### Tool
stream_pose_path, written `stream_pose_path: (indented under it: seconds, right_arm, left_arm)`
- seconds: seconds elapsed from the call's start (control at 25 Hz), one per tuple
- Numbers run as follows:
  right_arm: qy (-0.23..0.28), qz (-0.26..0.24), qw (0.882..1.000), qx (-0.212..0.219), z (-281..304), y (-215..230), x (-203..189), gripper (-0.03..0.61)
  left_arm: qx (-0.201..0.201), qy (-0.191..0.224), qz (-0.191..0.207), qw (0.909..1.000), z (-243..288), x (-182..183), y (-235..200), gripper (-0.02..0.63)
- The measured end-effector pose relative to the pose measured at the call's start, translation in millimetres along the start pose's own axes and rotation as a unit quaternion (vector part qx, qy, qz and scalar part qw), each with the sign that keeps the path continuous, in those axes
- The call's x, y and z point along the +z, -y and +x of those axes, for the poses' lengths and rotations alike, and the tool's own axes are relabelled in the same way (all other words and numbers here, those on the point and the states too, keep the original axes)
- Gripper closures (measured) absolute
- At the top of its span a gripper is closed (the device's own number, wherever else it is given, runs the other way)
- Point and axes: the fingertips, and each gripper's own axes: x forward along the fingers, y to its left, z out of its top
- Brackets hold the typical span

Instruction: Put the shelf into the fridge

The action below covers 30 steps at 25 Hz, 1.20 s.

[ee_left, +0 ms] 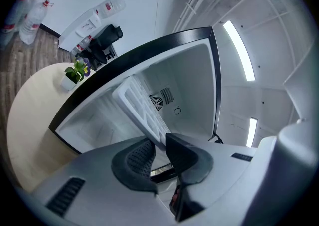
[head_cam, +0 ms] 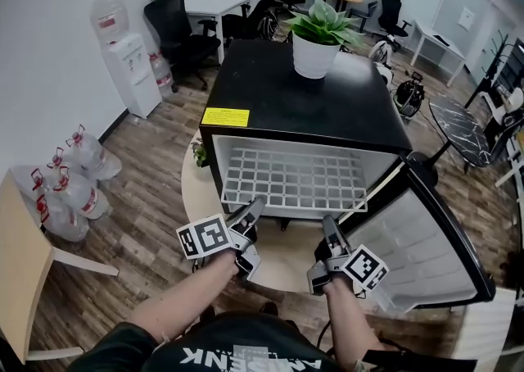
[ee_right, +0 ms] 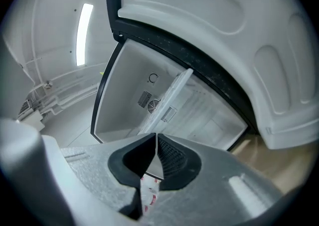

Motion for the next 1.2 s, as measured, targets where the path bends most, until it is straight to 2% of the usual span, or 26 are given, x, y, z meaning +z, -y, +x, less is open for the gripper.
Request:
stream_pose_path:
  seconds: [0.04,0.12,0.28,0.52,0.72,0.88,0.96,1.04,1.12,1.2]
  right_arm:
    - [0.0,-0.019,1.0,-0.01,-2,2,3,0.567]
    - [0.006,-0.016,1.0,-0.002,-3,-6,5,0.571]
    - [-0.005,-0.049,0.999,-0.011,1,-13,9,0.572]
    - [-0.004,-0.056,0.998,-0.01,4,-15,9,0.571]
    - [-0.004,-0.047,0.999,0.008,7,-18,8,0.571]
    - [-0.002,-0.044,0.999,0.017,7,-14,8,0.572]
    - [-0.005,-0.059,0.998,0.011,11,-13,12,0.572]
    - [-0.003,-0.056,0.998,0.018,16,-15,16,0.572]
    - [-0.002,-0.047,0.999,0.027,20,-18,19,0.572]
    - [-0.005,-0.065,0.998,0.018,22,-16,23,0.572]
  left_arm:
    - [0.0,-0.001,0.0,1.0,0,0,0,0.546]
    - [0.001,-0.002,-0.001,1.0,0,0,0,0.546]
    - [0.001,-0.001,-0.002,1.0,0,0,0,0.546]
    - [-0.005,-0.001,-0.002,1.0,0,0,2,0.545]
    - [-0.006,0.009,0.011,0.9999,-1,0,4,0.534]
    - [0.018,0.012,0.051,0.9984,-8,-6,4,0.514]
    - [0.043,0.014,0.083,0.9955,-17,-12,-2,0.533]
    - [0.061,0.016,0.099,0.9931,-22,-18,-8,0.574]
    - [0.069,0.021,0.103,0.9921,-21,-17,-11,0.574]
    - [0.071,0.032,0.123,0.9893,-19,-8,-8,0.575]
